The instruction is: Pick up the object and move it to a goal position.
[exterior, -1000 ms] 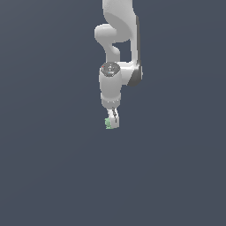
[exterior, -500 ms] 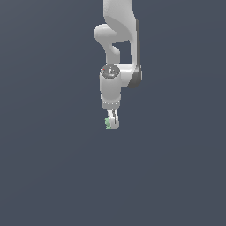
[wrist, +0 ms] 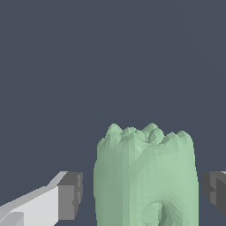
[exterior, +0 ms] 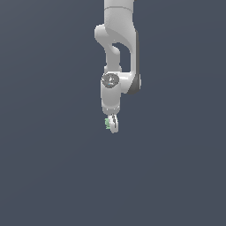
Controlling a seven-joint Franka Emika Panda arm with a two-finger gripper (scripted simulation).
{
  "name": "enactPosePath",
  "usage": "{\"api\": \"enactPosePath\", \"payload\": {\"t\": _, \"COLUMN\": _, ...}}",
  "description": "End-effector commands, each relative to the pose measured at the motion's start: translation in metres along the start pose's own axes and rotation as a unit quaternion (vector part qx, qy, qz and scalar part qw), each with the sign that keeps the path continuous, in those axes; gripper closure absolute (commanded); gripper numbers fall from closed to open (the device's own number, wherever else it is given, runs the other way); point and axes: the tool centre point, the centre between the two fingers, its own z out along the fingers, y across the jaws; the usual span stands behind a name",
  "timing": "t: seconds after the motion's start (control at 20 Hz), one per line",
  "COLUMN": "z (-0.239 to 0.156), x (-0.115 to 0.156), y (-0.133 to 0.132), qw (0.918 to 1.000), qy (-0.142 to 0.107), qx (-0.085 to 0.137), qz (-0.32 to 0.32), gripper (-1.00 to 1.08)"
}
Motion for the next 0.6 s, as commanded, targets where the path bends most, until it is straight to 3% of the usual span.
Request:
{"api": "enactPosePath", "payload": {"t": 0.0, "z": 0.0025, "x": -0.0001, "y": -0.0006, "qw": 1.0, "qy": 0.0, "qx": 0.001, "qz": 0.0, "gripper": -0.92}}
{"api": "enactPosePath", "payload": {"t": 0.05, "z": 0.0025, "x": -0.0001, "y": -0.0006, "qw": 1.0, "qy": 0.0, "qx": 0.001, "qz": 0.0, "gripper": 1.08}}
{"api": "enactPosePath", "payload": {"t": 0.55, "z": 0.0015, "x": 0.0001, "y": -0.0011, "qw": 1.0, "qy": 0.0, "qx": 0.002, "qz": 0.0, "gripper": 1.08}}
